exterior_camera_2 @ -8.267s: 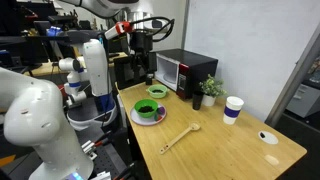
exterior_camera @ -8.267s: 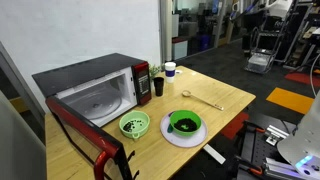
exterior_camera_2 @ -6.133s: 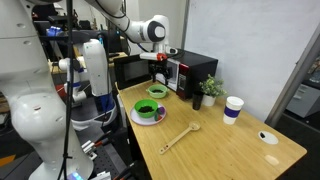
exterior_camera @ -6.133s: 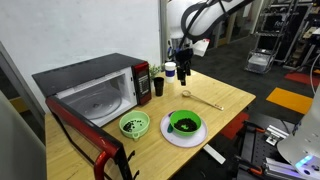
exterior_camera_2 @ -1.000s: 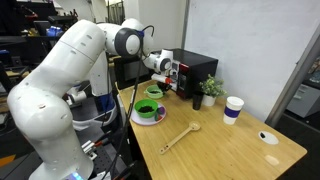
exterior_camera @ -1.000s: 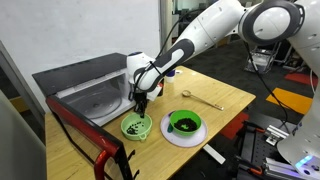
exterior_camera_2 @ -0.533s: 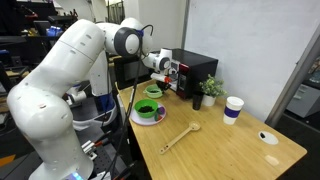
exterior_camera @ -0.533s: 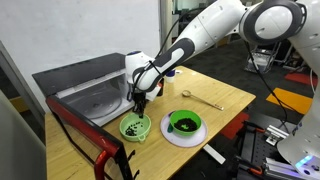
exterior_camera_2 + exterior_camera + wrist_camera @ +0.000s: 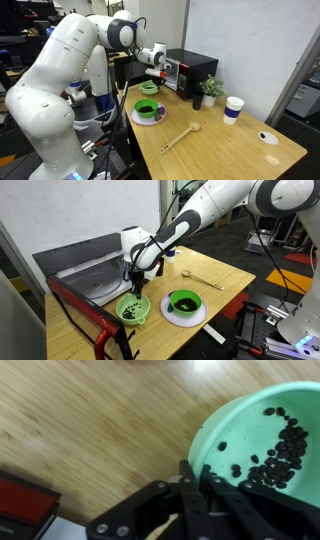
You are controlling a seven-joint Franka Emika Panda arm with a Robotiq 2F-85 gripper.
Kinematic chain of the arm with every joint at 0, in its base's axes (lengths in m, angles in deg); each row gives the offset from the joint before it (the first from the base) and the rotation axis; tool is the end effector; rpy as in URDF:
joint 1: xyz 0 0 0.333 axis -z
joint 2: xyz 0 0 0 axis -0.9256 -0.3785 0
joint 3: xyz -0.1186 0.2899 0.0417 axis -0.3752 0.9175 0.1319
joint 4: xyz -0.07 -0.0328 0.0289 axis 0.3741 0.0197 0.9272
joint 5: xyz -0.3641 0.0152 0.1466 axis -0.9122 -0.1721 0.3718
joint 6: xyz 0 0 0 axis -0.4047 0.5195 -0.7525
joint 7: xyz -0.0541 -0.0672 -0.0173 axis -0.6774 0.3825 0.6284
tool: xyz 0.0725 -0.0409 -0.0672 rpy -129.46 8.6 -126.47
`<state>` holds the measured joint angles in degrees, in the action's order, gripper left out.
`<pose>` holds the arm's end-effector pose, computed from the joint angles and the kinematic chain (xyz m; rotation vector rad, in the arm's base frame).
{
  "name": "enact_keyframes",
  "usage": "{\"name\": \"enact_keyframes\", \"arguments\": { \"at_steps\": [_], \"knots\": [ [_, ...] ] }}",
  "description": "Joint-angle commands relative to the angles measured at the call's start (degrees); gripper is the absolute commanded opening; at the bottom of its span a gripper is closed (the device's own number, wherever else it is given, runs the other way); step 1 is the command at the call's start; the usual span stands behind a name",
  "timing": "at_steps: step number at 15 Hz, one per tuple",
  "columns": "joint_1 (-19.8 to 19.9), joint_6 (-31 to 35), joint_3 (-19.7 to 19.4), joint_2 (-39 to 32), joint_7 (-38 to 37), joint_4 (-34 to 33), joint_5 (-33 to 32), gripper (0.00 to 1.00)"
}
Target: Put the light green bowl between the spoon and the dark green bowl
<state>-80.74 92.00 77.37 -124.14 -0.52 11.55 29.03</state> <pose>0.6678 0.2388 0.2293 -3.0279 -0.6602 -0.0138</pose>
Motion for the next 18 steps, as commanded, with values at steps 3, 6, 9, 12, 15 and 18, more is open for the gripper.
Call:
{"name": "enact_keyframes", "arguments": {
  "at_steps": [3,6,9,12,15,18],
  "knots": [
    [0.92,-1.04,0.33,10.04,0.86,10.69,0.23,0.02],
    [1.83,-1.7,0.33,16.34,1.39,17.18,0.43,0.02],
    [3.54,-2.56,0.31,22.13,2.97,22.58,1.15,0.02],
    [7.17,-2.02,-0.12,27.86,7.01,27.37,3.81,0.02],
    [10.91,-2.33,-1.23,31.94,12.66,30.1,8.14,0.02],
    [13.92,-2.76,-3.03,34.96,18.37,32.11,13.17,0.02]
  ]
}}
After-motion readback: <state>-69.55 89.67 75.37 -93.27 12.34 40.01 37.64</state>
